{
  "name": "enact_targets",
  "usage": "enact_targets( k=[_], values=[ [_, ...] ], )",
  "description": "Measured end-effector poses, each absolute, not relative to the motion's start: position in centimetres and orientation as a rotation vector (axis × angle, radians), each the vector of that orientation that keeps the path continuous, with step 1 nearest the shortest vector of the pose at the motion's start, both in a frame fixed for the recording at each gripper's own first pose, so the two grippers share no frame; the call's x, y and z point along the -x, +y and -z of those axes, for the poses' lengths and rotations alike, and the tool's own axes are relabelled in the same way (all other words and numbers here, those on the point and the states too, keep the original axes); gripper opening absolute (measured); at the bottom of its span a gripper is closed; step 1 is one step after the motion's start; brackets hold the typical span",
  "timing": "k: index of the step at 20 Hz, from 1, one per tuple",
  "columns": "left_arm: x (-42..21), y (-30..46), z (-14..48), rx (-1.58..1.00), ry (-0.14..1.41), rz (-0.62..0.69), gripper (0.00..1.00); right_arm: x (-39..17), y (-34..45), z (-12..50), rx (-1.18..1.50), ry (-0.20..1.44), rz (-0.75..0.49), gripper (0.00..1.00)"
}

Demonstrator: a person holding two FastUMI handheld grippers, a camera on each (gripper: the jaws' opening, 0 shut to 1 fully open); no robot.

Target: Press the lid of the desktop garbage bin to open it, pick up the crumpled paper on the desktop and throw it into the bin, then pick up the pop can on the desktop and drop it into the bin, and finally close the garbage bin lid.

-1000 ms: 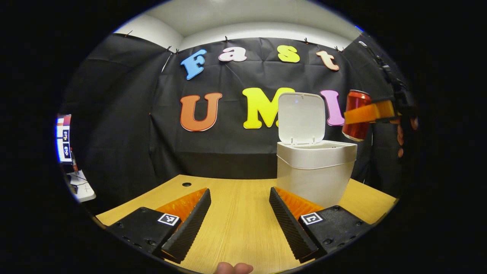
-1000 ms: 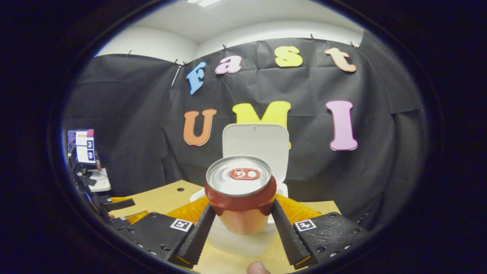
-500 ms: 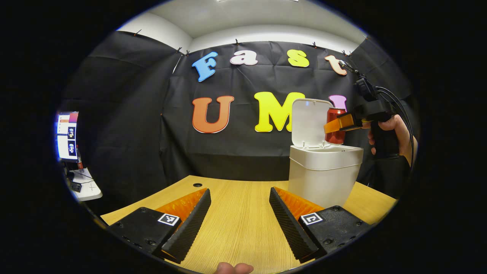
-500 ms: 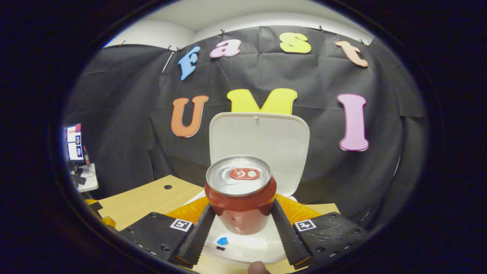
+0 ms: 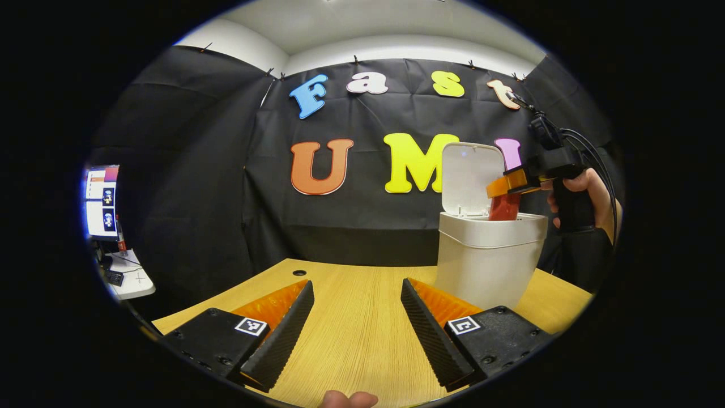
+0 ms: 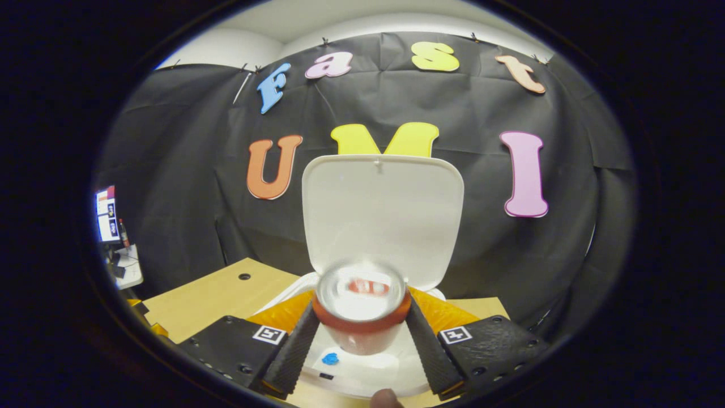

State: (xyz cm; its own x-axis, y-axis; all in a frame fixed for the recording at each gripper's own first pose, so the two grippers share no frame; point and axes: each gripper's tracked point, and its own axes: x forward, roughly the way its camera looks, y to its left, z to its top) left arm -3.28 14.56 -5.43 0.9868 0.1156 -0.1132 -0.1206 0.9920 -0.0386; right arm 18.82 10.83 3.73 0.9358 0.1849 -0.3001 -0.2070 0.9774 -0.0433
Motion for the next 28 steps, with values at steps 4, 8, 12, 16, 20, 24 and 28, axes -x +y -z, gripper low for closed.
enact_targets(
  k=[4, 8, 12, 16, 20, 24, 28],
  values=[
    [3.4, 14.5, 5.1, 0.039, 0.106, -0.121, 0.99, -18.5, 11.1, -4.2, 0.076, 0.289, -0.203, 0.82],
    [3.6, 14.2, 5.0, 0.036, 0.102, -0.116, 0.99, -18.1, 11.1, -4.8, 0.078, 0.272, -0.203, 0.82],
    [3.6, 14.1, 5.1, 0.039, 0.105, -0.111, 0.99, -17.3, 10.9, -5.6, 0.064, 0.255, -0.199, 0.84],
    [3.7, 14.0, 5.1, 0.033, 0.101, -0.112, 0.99, -16.6, 10.7, -7.3, 0.064, 0.205, -0.184, 0.89],
    [3.5, 13.7, 5.2, 0.031, 0.1, -0.105, 0.99, -16.3, 10.9, -9.9, 0.068, 0.126, -0.154, 0.94],
    [3.0, 13.7, 5.9, 0.042, 0.11, -0.1, 0.99, -16.3, 11.1, -13.3, 0.039, 0.069, -0.147, 0.93],
    [2.4, 13.5, 6.0, 0.073, 0.122, -0.085, 1.0, -18.1, 10.5, -17.3, 0.043, 0.009, -0.097, 0.96]
  ],
)
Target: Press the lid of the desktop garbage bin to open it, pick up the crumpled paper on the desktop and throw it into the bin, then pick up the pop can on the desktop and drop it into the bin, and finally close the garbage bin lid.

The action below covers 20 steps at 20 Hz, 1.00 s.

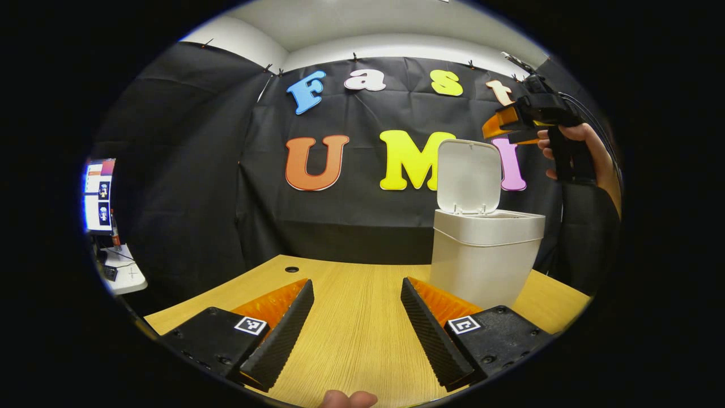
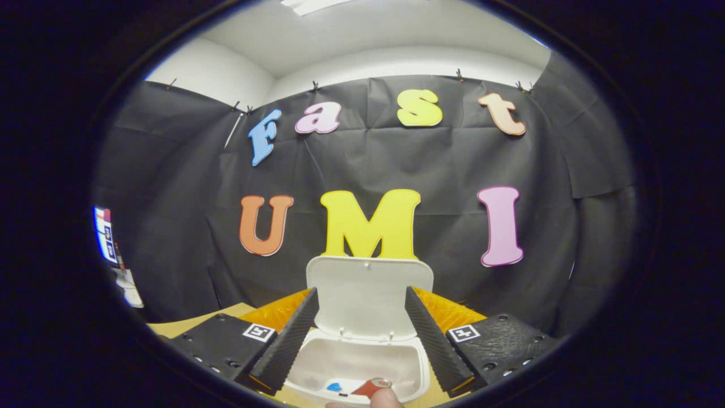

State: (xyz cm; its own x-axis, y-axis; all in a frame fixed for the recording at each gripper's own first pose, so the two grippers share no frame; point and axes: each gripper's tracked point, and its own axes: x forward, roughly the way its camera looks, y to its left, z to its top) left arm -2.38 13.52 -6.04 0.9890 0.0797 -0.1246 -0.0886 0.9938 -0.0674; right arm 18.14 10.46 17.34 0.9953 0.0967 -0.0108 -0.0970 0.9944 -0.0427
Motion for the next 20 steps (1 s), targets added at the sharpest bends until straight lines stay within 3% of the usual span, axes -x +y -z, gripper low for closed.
enact_targets(
  k=[6, 12, 20],
  values=[
    [2.7, 14.4, 4.9, 0.065, 0.1, -0.091, 1.0, -22.9, 9.7, -19.6, 0.04, -0.003, -0.028, 0.92],
    [3.0, 15.4, 4.1, 0.088, 0.081, -0.103, 1.0, -28.7, 8.1, -19.5, -0.005, 0.051, 0.064, 0.94],
    [2.6, 15.8, 4.3, 0.095, 0.089, -0.111, 1.0, -30.8, 10.0, -18.7, 0.024, 0.075, 0.057, 0.96]
  ],
)
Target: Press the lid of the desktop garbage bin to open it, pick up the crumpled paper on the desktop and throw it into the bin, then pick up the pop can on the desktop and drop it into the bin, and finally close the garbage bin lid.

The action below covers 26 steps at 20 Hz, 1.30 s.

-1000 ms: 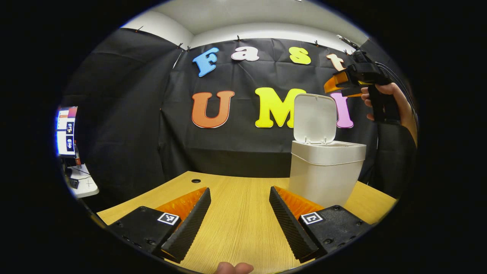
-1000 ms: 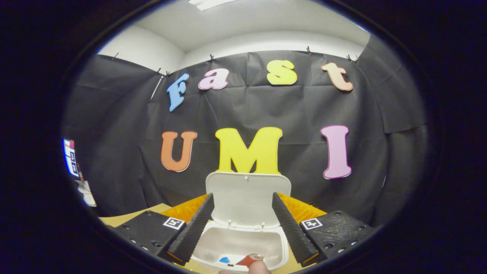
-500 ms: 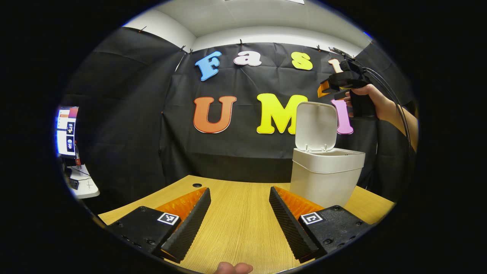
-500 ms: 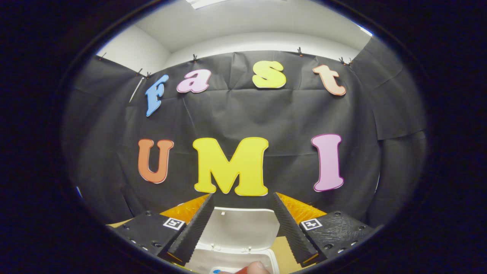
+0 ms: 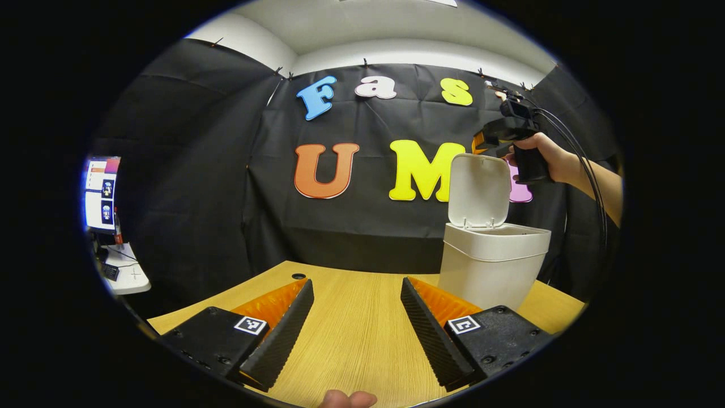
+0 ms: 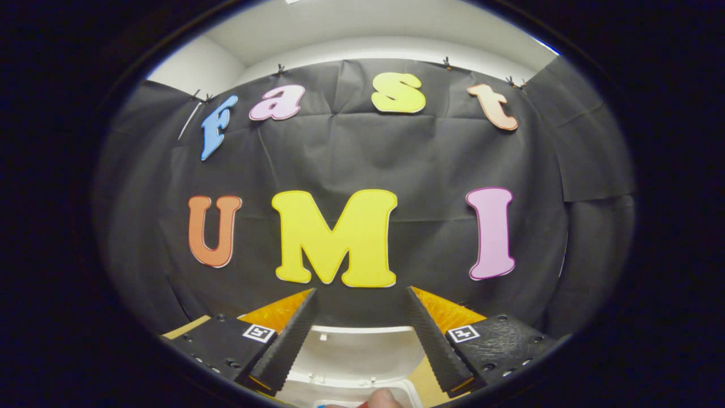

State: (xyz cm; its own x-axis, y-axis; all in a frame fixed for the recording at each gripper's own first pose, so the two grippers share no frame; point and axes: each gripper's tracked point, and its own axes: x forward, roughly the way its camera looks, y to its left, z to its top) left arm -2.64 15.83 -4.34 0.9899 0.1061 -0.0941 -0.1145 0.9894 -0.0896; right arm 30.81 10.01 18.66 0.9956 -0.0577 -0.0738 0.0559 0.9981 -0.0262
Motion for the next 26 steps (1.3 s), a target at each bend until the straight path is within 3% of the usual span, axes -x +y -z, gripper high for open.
enact_targets(
  k=[11, 26],
  values=[
    [3.4, 15.4, 3.7, 0.072, 0.074, -0.114, 1.0, -28.7, 10.8, -17.7, 0.003, 0.111, 0.017, 0.96],
    [3.3, 11.4, 2.9, 0.039, 0.053, -0.068, 0.99, -18.1, 11.5, -12.7, -0.027, 0.162, -0.023, 0.93]
  ],
)
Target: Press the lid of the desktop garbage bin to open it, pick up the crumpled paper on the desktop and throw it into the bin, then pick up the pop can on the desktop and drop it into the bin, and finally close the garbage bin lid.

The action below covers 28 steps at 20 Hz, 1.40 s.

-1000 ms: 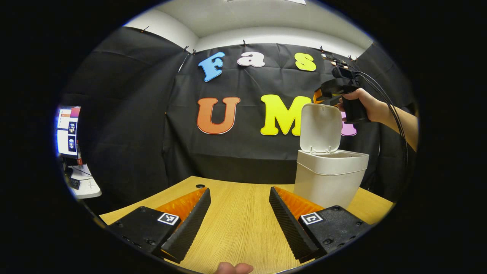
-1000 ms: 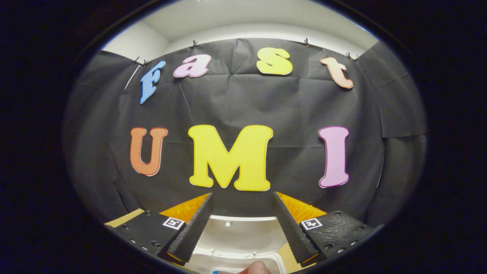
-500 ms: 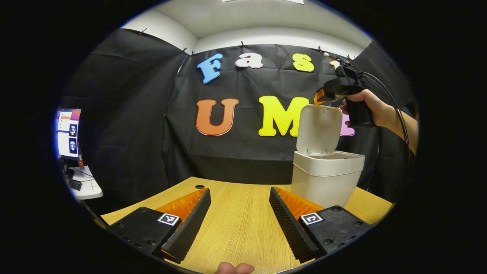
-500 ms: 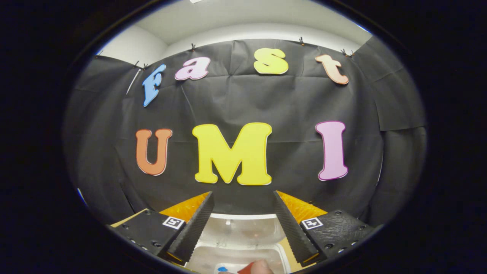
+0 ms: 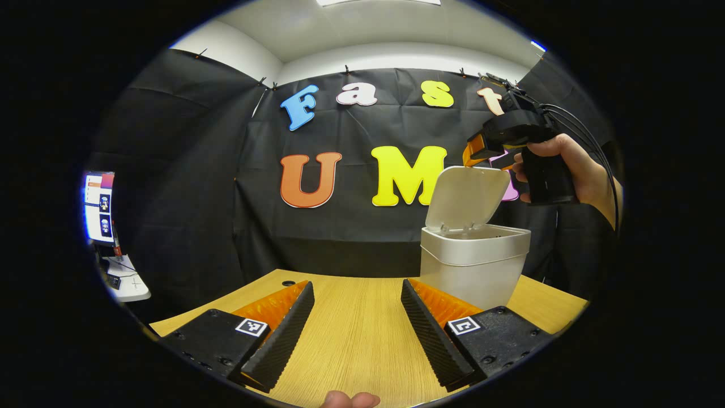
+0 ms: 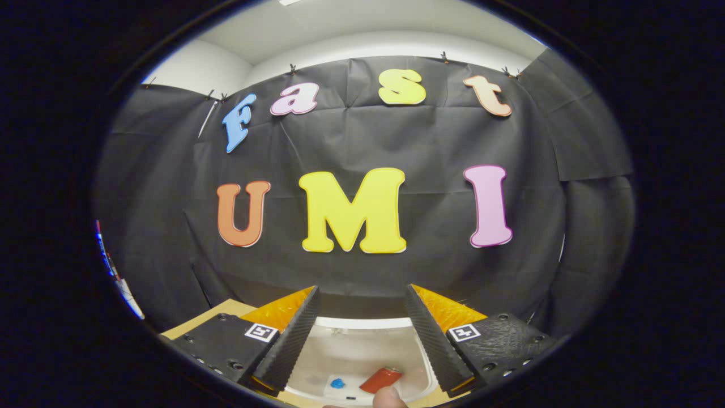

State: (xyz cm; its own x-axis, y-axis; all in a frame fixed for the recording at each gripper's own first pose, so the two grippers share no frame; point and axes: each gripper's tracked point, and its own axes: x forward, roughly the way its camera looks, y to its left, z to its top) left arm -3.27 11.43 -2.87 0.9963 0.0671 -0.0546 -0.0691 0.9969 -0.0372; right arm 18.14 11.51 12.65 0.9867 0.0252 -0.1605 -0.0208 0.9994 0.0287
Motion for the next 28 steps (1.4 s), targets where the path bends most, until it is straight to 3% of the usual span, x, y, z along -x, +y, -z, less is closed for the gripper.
enact_targets(
  k=[6, 14, 28],
  values=[
    [3.5, 10.4, 3.3, 0.031, 0.055, -0.055, 0.99, -15.8, 11.8, -9.1, -0.016, 0.178, -0.039, 0.94],
    [3.9, 10.0, 4.0, 0.04, 0.064, -0.048, 0.99, -15.1, 11.2, -2.3, -0.046, 0.321, -0.031, 0.94],
    [3.9, 10.2, 5.6, 0.061, 0.097, -0.058, 0.99, -14.7, 11.2, -0.3, -0.004, 0.273, -0.05, 0.95]
  ],
)
